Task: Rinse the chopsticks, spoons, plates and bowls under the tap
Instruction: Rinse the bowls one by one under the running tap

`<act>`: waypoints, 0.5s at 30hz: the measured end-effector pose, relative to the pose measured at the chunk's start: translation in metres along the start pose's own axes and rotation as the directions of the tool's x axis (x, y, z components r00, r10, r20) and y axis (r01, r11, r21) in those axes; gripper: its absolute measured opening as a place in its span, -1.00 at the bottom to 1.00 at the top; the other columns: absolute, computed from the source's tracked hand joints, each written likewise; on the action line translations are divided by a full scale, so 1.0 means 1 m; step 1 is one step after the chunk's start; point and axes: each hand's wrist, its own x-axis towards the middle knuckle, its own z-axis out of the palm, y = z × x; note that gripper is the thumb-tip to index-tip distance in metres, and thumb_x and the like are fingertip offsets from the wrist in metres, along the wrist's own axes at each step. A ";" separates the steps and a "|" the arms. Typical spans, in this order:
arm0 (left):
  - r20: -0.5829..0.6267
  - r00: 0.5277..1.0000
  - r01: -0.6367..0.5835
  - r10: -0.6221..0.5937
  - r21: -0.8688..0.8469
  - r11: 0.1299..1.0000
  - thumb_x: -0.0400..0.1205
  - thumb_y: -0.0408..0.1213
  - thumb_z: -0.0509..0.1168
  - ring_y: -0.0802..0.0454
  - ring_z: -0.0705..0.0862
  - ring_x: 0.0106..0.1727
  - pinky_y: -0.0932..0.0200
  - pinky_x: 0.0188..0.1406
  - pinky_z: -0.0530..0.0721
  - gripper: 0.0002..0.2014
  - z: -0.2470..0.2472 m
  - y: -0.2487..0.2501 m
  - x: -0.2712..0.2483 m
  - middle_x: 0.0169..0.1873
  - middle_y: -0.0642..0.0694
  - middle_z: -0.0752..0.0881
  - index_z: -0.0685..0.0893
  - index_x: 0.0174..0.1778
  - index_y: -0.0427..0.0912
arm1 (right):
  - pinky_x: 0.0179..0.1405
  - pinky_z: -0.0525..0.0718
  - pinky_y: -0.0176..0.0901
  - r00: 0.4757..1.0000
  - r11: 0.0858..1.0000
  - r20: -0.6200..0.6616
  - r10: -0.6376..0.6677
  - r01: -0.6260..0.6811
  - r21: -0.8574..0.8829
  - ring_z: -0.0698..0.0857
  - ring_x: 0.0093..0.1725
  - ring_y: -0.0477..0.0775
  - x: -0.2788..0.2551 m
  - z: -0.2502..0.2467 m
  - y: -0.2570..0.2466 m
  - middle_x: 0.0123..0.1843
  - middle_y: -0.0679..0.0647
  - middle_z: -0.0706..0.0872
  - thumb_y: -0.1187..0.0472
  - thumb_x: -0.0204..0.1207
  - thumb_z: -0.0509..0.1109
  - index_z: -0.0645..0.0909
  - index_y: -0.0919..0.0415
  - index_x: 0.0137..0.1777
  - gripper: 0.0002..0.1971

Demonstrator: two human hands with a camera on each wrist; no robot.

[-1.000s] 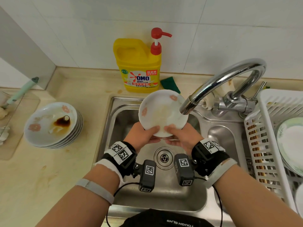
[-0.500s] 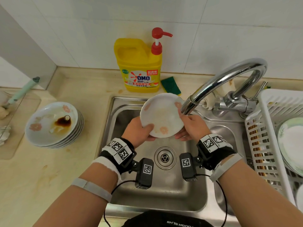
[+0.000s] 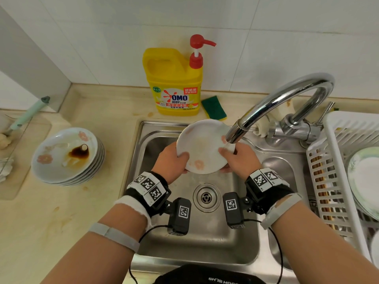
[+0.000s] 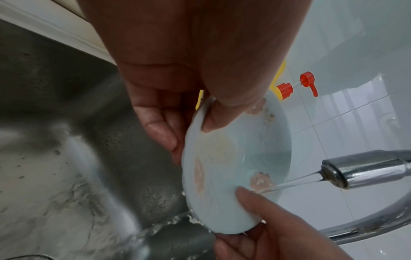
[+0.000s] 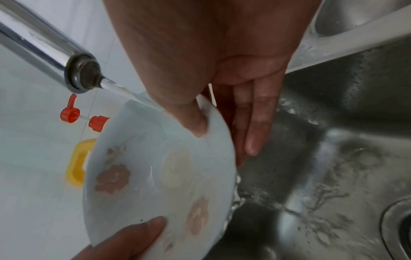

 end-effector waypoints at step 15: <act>-0.084 0.996 -0.025 0.034 0.097 0.995 0.70 -0.22 0.29 -0.08 0.76 0.02 -0.14 0.05 0.82 -0.79 -0.001 -0.003 0.002 0.03 -0.09 0.76 0.63 0.24 -0.10 | -0.10 0.89 0.15 1.000 1.000 0.027 -0.015 0.015 -0.024 0.86 -0.08 0.09 0.002 0.002 0.008 0.02 0.02 0.82 0.20 0.69 0.41 0.68 0.03 0.07 -0.94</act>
